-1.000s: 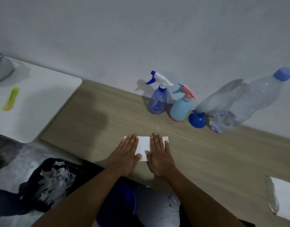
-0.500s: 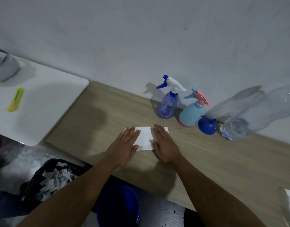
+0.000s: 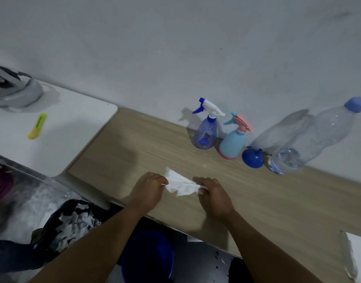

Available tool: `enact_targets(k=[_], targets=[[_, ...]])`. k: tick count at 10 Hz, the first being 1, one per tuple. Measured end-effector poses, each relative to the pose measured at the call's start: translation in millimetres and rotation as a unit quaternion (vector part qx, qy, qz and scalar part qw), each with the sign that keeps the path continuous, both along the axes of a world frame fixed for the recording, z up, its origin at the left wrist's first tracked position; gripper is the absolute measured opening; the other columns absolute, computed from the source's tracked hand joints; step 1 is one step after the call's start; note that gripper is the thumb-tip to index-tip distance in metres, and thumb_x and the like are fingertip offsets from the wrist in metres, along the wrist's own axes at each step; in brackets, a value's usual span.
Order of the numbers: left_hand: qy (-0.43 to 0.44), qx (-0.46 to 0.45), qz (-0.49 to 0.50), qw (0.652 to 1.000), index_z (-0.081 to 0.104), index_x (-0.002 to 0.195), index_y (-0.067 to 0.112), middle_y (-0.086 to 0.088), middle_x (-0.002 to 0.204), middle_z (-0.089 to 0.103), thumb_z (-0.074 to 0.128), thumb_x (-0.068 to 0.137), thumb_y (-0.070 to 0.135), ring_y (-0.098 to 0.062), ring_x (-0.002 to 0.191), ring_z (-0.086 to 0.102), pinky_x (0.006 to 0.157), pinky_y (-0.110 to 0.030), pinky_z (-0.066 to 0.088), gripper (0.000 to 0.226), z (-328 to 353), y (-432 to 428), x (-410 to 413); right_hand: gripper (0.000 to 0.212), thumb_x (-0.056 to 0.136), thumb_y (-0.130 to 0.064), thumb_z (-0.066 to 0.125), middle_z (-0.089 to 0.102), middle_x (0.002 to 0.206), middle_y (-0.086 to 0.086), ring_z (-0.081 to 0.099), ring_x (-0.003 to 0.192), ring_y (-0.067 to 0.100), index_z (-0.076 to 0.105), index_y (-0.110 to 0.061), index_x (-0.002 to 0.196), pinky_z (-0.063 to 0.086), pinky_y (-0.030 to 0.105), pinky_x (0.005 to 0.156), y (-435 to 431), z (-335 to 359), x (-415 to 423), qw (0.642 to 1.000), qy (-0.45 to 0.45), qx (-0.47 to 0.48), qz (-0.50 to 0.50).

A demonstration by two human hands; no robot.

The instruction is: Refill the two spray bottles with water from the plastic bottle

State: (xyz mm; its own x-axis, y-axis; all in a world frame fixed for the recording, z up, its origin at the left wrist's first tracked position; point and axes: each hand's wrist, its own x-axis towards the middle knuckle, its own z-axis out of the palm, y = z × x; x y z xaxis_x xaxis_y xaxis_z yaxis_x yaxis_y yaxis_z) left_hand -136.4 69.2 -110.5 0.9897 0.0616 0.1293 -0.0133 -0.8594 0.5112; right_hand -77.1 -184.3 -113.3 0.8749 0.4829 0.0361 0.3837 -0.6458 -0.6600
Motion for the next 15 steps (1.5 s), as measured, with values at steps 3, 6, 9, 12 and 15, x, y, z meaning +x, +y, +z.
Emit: enact_targets(k=[3, 6, 9, 12, 15], targets=[[0.019, -0.102, -0.007, 0.995, 0.073, 0.089, 0.016, 0.004, 0.089, 0.071, 0.068, 0.081, -0.003, -0.005, 0.08, 0.062, 0.073, 0.002, 0.037, 0.022, 33.0, -96.2, -36.3, 0.021, 0.089, -0.001, 0.06, 0.067, 0.077, -0.006, 0.062, 0.07, 0.006, 0.059, -0.022, 0.089, 0.047, 0.028, 0.065, -96.6, 29.9, -44.6, 0.981, 0.058, 0.137, -0.124], [0.094, -0.157, -0.019, 0.983, 0.077, 0.085, 0.016, 0.006, 0.089, 0.071, 0.066, 0.083, -0.004, -0.003, 0.081, 0.063, 0.076, -0.001, 0.04, 0.023, 48.1, -277.9, -91.4, 0.022, 0.087, 0.006, 0.062, 0.065, 0.099, -0.013, 0.063, 0.092, -0.006, 0.073, -0.013, 0.09, 0.047, 0.009, 0.075, -284.9, 39.1, -134.5, 0.974, 0.02, 0.127, -0.184], [0.314, -0.186, -0.013, 0.931, 0.08, 0.092, 0.012, -0.003, 0.095, 0.077, 0.061, 0.078, -0.002, -0.008, 0.088, 0.069, 0.08, -0.015, 0.051, 0.027, -28.4, -429.4, -185.0, 0.017, 0.091, 0.003, 0.06, 0.062, 0.09, 0.009, 0.058, 0.071, 0.005, 0.068, -0.005, 0.104, 0.04, 0.005, 0.06, -423.1, -31.8, -274.2, 0.942, 0.213, 0.042, -0.258], [0.386, -0.191, -0.118, 0.895, 0.069, 0.111, 0.035, 0.008, 0.119, 0.068, 0.062, 0.074, 0.021, -0.009, 0.109, 0.064, 0.094, -0.03, 0.053, 0.041, -80.7, -487.8, -197.5, 0.045, 0.09, -0.005, 0.065, 0.06, 0.136, -0.007, 0.054, 0.126, 0.002, 0.062, -0.022, 0.131, 0.035, 0.004, 0.1, -456.9, -63.3, -281.6, 0.953, 0.212, 0.035, -0.216], [0.323, -0.244, -0.019, 0.914, 0.057, 0.135, 0.026, 0.008, 0.132, 0.058, 0.068, 0.085, 0.016, -0.005, 0.116, 0.056, 0.091, -0.007, 0.042, 0.052, -50.5, -481.6, -198.1, 0.049, 0.089, 0.002, 0.063, 0.056, 0.134, -0.006, 0.061, 0.107, -0.004, 0.059, -0.014, 0.135, 0.038, -0.001, 0.086, -460.3, -60.1, -281.3, 0.932, 0.23, 0.098, -0.262]])
